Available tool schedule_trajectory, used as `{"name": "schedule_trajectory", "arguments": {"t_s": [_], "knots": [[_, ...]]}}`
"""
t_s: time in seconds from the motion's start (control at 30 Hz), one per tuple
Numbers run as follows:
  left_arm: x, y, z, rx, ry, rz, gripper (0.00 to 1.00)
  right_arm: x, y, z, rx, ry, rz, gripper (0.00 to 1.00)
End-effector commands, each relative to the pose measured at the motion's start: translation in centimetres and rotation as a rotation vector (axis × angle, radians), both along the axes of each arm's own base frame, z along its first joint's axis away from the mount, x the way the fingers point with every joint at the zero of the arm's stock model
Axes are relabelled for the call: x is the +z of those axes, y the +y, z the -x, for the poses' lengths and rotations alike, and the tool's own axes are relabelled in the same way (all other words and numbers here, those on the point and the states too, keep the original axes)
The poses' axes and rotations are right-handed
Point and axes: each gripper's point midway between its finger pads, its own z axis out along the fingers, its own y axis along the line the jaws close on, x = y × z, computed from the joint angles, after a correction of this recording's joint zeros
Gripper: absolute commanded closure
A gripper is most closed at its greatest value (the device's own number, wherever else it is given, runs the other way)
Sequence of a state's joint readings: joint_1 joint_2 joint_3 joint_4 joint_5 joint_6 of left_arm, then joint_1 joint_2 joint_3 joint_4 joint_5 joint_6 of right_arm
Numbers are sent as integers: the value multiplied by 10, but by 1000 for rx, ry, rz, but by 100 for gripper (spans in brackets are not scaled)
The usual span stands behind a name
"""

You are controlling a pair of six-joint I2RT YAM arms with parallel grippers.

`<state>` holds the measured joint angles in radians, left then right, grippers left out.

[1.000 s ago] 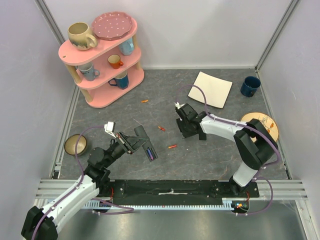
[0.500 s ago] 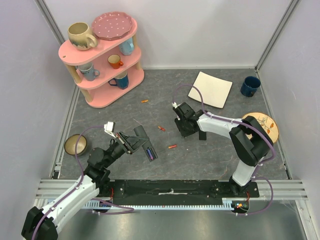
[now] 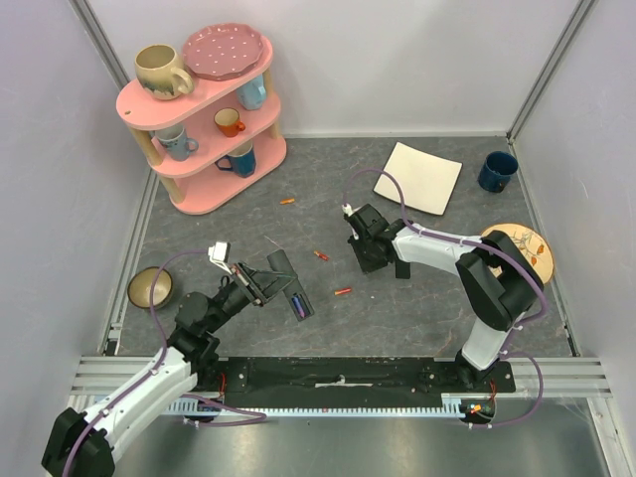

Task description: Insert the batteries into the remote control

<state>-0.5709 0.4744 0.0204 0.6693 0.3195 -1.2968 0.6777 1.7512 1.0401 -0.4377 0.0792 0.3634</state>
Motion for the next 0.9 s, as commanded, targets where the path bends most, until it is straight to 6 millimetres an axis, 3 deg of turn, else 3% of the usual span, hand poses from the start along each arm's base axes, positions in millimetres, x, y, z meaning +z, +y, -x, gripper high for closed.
{"name": "schedule_trajectory", "arguments": {"t_s": [0.0,0.17,0.27,0.37,0.4,0.43,0.6,0.73,0.87], "knots": [[-45,2,7,-15,63,-39,98,-13,-7,12,12,48,19,77],[-45,1,5,-14,64,-47,98,-13,-8,13,-6,50,10,91],[-39,0,0,-1,62,-42,98,1,-6,8,-27,18,-28,98],[-25,-4,-7,2,35,-40,98,37,-3,2,-46,-58,-96,100],[-23,-6,-10,2,35,-40,98,61,1,-1,-45,-105,-143,100],[-16,-8,-12,1,22,-32,98,73,3,0,-39,-118,-169,100],[-4,-15,-22,-7,-3,-17,98,146,17,23,44,-166,-328,100],[-10,-19,-29,-4,15,-20,98,174,17,50,86,-179,-334,100],[-7,-21,-30,-11,-19,26,98,190,41,88,218,-141,-358,100]]}}
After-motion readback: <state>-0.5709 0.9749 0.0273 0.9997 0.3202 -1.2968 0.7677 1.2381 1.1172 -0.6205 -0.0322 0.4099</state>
